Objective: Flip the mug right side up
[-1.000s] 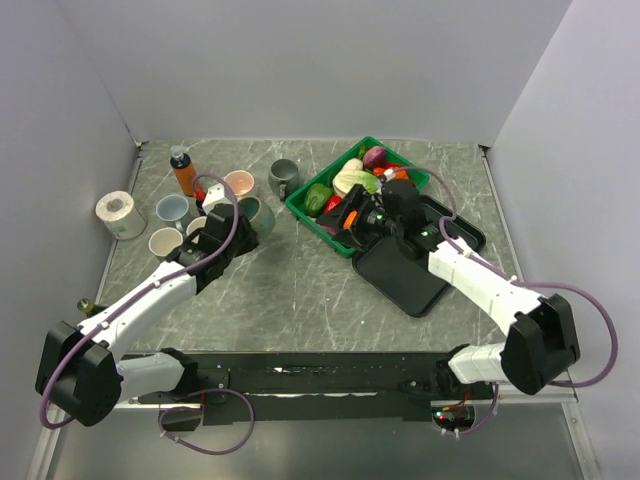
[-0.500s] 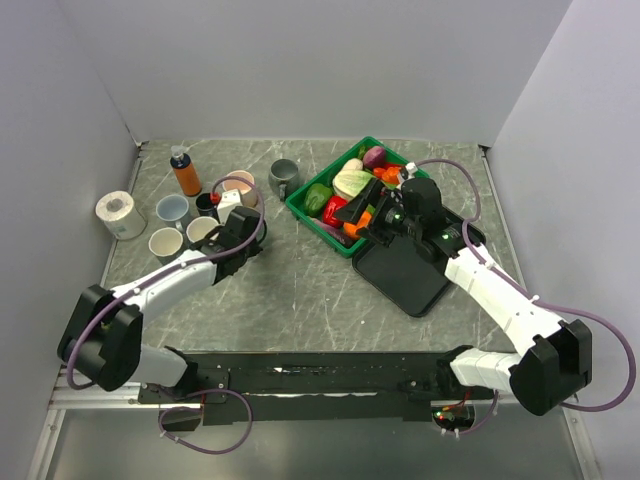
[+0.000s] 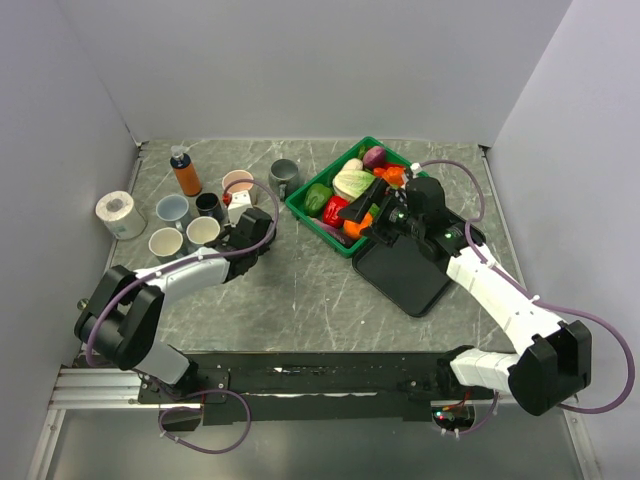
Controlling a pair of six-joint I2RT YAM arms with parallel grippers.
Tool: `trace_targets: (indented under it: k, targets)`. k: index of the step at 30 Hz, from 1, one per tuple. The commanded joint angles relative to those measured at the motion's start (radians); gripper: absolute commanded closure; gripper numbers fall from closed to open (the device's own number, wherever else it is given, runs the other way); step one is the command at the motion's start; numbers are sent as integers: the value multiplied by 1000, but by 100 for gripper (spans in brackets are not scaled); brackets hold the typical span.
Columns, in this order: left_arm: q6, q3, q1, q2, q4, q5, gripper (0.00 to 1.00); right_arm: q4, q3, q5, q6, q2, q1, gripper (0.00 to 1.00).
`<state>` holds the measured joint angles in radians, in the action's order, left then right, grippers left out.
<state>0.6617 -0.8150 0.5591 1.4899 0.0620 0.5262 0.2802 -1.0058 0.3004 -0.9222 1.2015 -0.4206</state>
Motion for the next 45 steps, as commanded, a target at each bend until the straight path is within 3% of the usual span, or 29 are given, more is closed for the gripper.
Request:
trace_targets:
  k: [1, 4, 9, 10, 11, 19, 23, 31, 35, 38, 45]
  targets:
    - [6, 10, 12, -16, -131, 60, 54, -10, 12, 9, 6, -22, 16, 0]
    - [1, 16, 13, -19, -128, 46, 45, -16, 18, 14, 5, -23, 22, 0]
    - [6, 1, 24, -45, -87, 28, 16, -18, 22, 19, 8, -25, 29, 0]
    - [6, -6, 28, -59, -65, 31, 3, -7, 19, 13, 11, -23, 28, 0]
    - [6, -7, 41, -74, -65, 35, 1, -4, 18, 9, 17, -23, 29, 0]
    - [-45, -96, 51, -350, 99, -136, 4, 40, 22, -53, 69, -69, 65, 0]
    - [-157, -220, 51, -479, 234, -281, 4, 120, 42, -237, 121, -140, 86, 0]
    - [-226, -423, 51, -617, 539, -190, 4, 272, -45, -575, 249, -318, 128, 1]
    - [-243, -447, 51, -700, 543, -181, 4, 286, -91, -698, 292, -437, 129, 0]
    - [-284, -434, 51, -749, 487, -279, 4, 257, -93, -745, 307, -511, 129, 0]
    - [-289, -450, 51, -744, 467, -325, 4, 218, -65, -776, 306, -603, 129, 0]
